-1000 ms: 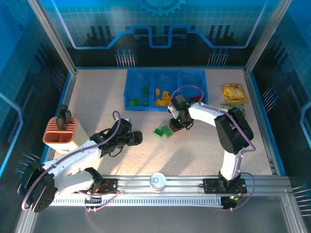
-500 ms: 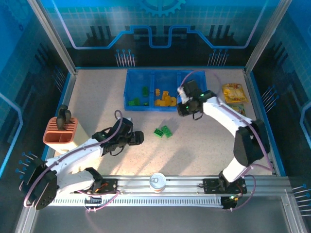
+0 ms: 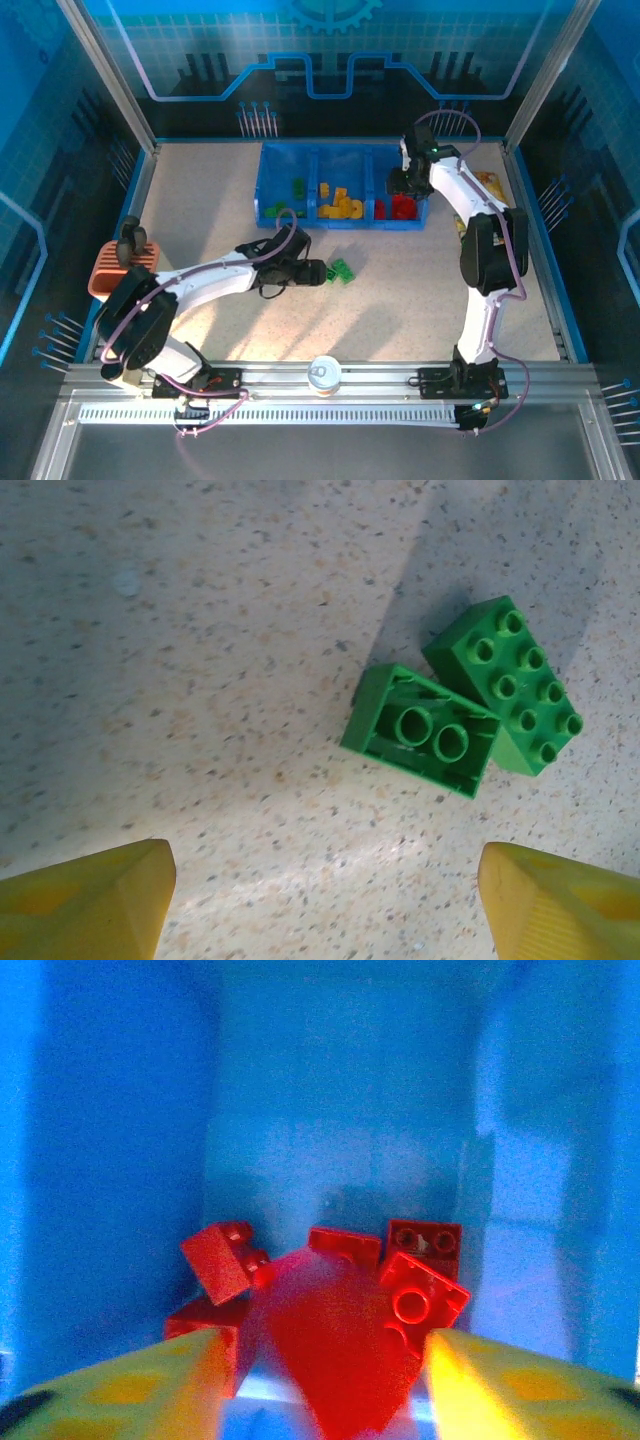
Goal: Sort the legos into containers by color
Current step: Place the lego in the container, then pick up the lego from the center of the table.
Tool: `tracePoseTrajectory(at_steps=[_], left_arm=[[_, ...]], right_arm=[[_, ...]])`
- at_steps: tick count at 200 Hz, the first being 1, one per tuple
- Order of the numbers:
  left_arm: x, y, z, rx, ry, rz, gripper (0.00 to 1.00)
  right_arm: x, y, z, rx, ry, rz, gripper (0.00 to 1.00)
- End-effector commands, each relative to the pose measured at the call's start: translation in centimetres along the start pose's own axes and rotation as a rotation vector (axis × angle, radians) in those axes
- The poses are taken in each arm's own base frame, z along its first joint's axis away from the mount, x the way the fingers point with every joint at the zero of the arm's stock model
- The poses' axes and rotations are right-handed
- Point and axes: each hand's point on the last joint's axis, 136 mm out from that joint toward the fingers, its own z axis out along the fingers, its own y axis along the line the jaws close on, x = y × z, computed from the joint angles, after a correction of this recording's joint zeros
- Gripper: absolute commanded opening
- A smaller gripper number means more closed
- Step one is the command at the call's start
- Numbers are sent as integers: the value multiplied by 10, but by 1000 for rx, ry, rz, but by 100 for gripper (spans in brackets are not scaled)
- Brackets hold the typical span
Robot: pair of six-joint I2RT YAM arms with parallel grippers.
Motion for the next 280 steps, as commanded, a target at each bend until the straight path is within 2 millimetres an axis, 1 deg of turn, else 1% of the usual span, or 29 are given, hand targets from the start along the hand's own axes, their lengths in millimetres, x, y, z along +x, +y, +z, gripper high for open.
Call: tracePoseTrajectory(at_steps=[1, 8, 23, 54, 77, 89, 105, 134, 154, 165, 190, 219, 250, 280], left_arm=[[-4, -16, 5, 28, 32, 51, 80], [-4, -17, 8, 21, 42, 64, 80], [-4, -18, 15, 5, 66, 98, 80], [-4, -20, 31, -37, 124, 172, 79], [-2, -20, 39, -74, 159, 231, 78], [-2, -19, 42, -78, 171, 253, 78], [-1, -19, 44, -81, 184, 273, 77], [4, -23, 46, -60, 205, 296, 76], [9, -24, 49, -56, 219, 307, 76], [10, -24, 52, -62, 224, 309, 74], [11, -21, 56, -77, 226, 301, 66], [5, -17, 56, -102, 200, 302, 58], [-3, -21, 53, -99, 172, 324, 50], [-13, -18, 44, -124, 135, 303, 49]], right_arm=[[-14, -10, -23, 21, -40, 39, 74], [-15, -10, -27, 19, -51, 38, 79], [-16, -10, -38, 15, -76, 37, 81], [-11, -8, -67, -14, -123, 43, 82], [0, -7, -89, -44, -172, 58, 82], [8, -8, -97, -51, -189, 66, 82], [21, -11, -102, -57, -198, 80, 82], [46, -19, -103, -53, -192, 102, 82], [58, -24, -101, -55, -186, 124, 82], [63, -25, -99, -59, -182, 133, 82], [72, -27, -99, -62, -180, 148, 82], [80, -27, -100, -76, -181, 155, 82], [90, -25, -96, -91, -169, 159, 82], [103, -20, -93, -108, -148, 157, 82]])
